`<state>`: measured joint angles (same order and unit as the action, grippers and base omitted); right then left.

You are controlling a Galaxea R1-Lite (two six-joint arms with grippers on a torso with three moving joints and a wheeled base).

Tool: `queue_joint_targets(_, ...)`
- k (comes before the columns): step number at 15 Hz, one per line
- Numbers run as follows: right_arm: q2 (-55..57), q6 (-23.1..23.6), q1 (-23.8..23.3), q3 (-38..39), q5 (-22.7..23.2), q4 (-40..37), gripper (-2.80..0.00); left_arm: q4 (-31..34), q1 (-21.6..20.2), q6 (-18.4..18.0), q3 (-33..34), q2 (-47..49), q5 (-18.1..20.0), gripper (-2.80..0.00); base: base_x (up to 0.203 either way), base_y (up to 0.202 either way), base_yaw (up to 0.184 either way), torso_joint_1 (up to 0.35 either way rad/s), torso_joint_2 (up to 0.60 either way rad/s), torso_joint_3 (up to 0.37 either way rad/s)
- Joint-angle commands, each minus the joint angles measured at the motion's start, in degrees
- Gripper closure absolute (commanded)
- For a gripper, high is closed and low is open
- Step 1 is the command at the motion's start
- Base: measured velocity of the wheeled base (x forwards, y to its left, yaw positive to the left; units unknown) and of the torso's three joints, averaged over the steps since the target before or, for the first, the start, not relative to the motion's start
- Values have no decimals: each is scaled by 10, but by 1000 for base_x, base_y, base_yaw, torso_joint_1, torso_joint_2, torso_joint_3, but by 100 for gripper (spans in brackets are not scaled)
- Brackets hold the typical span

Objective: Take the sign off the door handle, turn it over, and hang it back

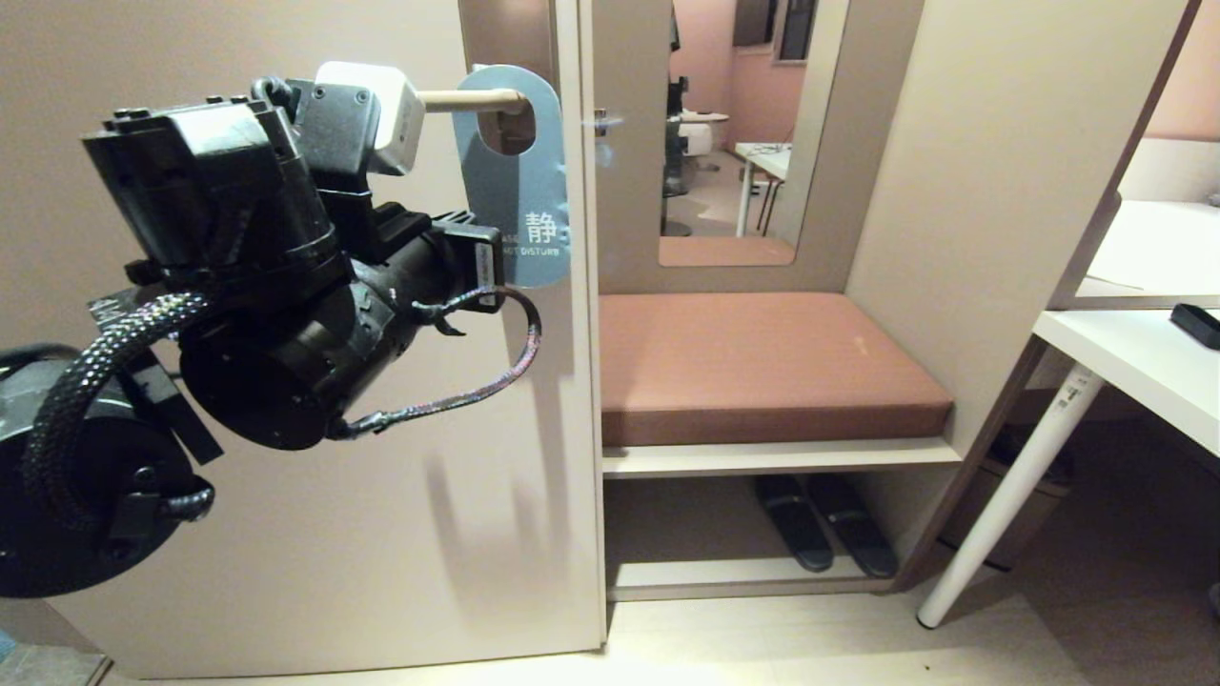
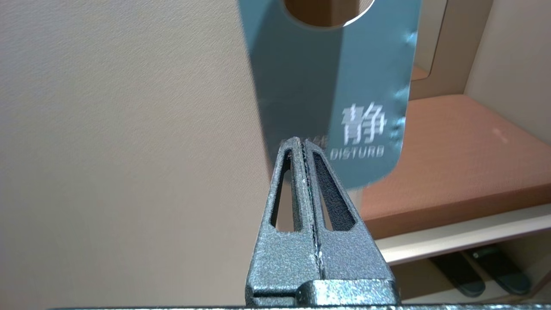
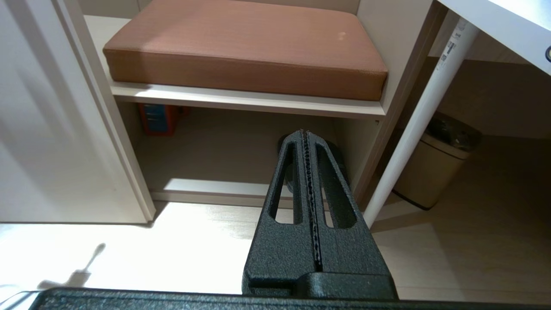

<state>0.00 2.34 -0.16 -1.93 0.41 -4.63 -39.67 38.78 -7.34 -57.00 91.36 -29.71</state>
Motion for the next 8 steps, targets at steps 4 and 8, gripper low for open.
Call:
queue_joint_targets(4, 0, 0, 0, 0, 0, 0, 0, -2, -21, -2, 50, -48, -1, 0, 0, 0, 0, 0, 0, 0)
queue_joint_targets(8, 0, 0, 0, 0, 0, 0, 0, -3, -72, -2, 58, -60, 1, 0, 0, 0, 0, 0, 0, 0)
